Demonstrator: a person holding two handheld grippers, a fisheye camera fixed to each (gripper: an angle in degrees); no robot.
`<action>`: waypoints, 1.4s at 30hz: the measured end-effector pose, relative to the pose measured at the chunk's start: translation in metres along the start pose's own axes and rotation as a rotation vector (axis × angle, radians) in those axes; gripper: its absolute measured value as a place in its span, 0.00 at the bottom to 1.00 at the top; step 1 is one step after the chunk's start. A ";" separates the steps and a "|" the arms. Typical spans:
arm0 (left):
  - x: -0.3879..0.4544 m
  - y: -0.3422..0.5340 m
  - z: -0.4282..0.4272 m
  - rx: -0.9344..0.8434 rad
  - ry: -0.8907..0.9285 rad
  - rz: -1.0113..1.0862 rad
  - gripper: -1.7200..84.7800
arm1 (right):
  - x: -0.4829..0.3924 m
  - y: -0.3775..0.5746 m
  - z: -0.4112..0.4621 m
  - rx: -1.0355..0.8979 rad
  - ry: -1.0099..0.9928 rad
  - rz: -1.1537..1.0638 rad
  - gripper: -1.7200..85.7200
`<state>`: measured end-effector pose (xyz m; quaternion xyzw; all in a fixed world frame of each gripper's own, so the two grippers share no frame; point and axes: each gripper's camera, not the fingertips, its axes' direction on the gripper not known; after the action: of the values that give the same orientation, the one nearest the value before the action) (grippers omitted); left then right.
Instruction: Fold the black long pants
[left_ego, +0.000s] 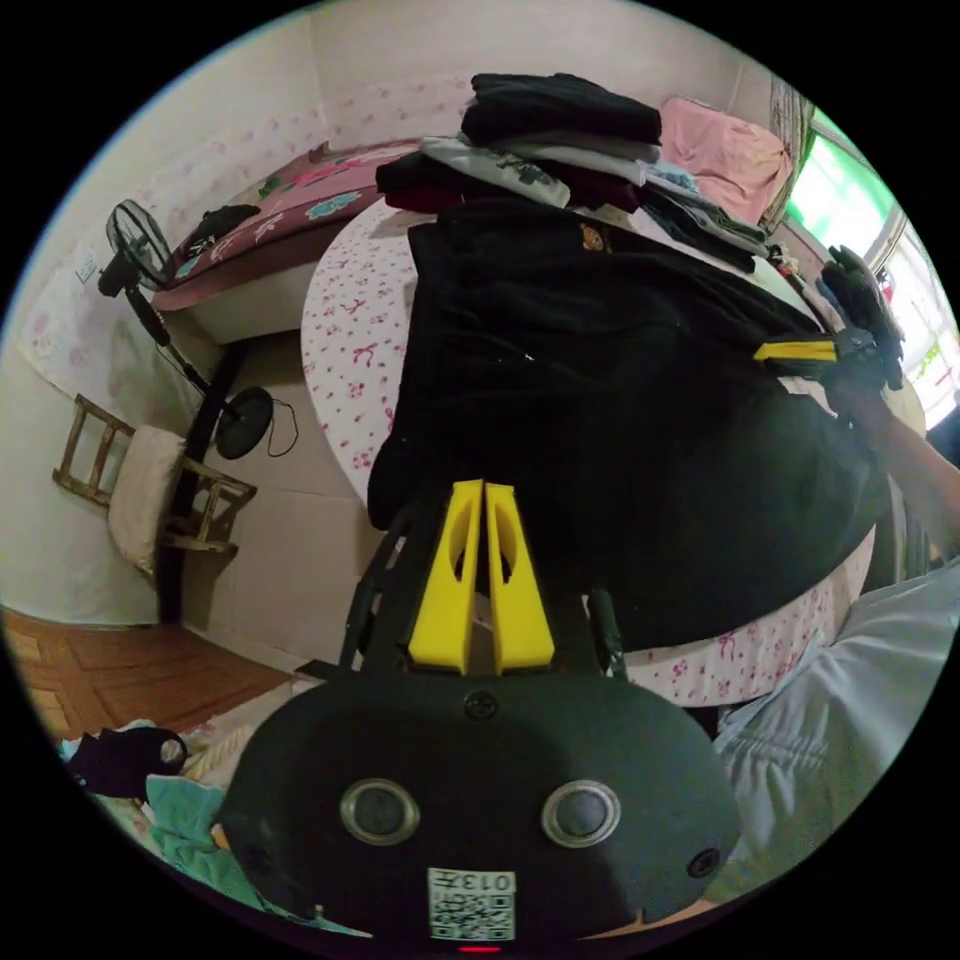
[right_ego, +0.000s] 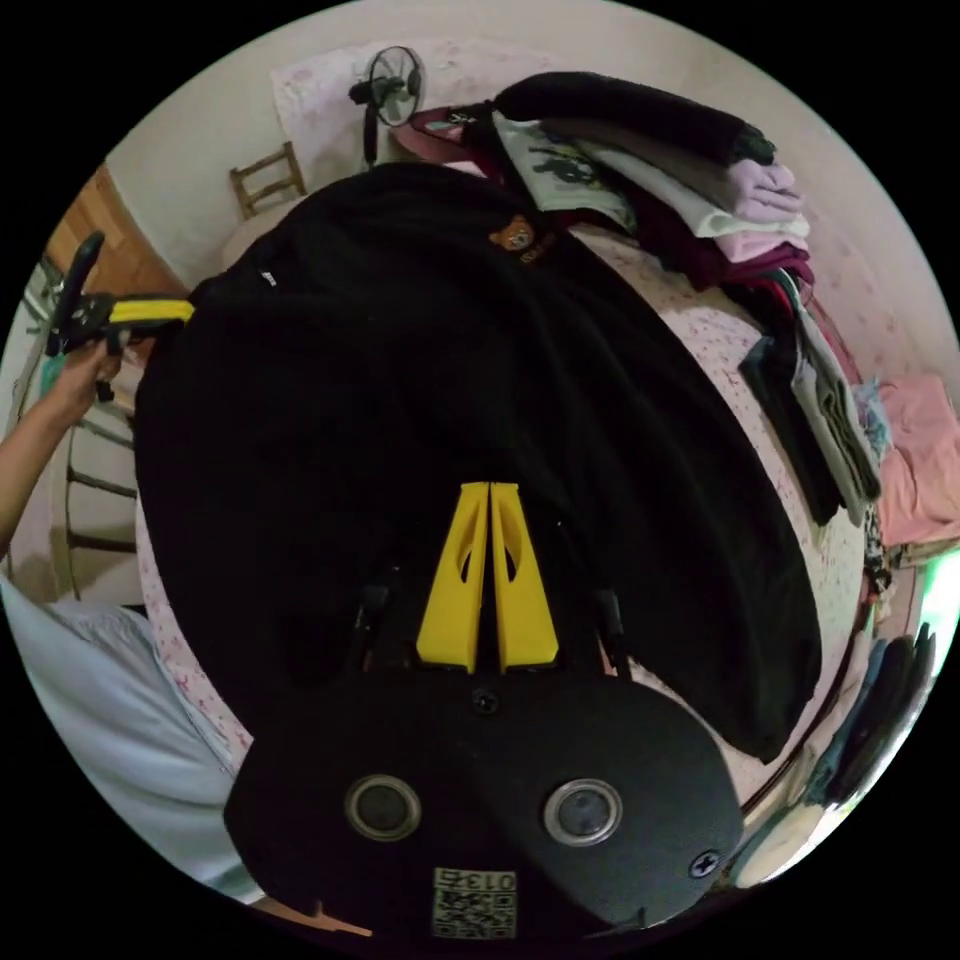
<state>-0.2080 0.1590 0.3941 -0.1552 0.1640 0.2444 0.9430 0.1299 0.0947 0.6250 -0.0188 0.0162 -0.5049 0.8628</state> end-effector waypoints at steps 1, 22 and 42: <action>-0.004 0.002 -0.001 -0.004 0.032 -0.018 0.03 | 0.002 0.004 -0.010 0.026 -0.025 0.028 0.02; 0.066 0.052 0.000 0.131 -0.118 -0.023 0.03 | -0.044 0.239 -0.090 0.054 0.143 0.446 0.02; 0.302 0.046 0.064 0.007 0.153 0.535 0.02 | -0.058 0.346 -0.125 -0.041 0.132 0.416 0.02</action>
<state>0.0325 0.3451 0.3253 -0.1212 0.2707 0.4719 0.8303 0.3968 0.3128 0.4843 0.0003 0.0866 -0.3159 0.9448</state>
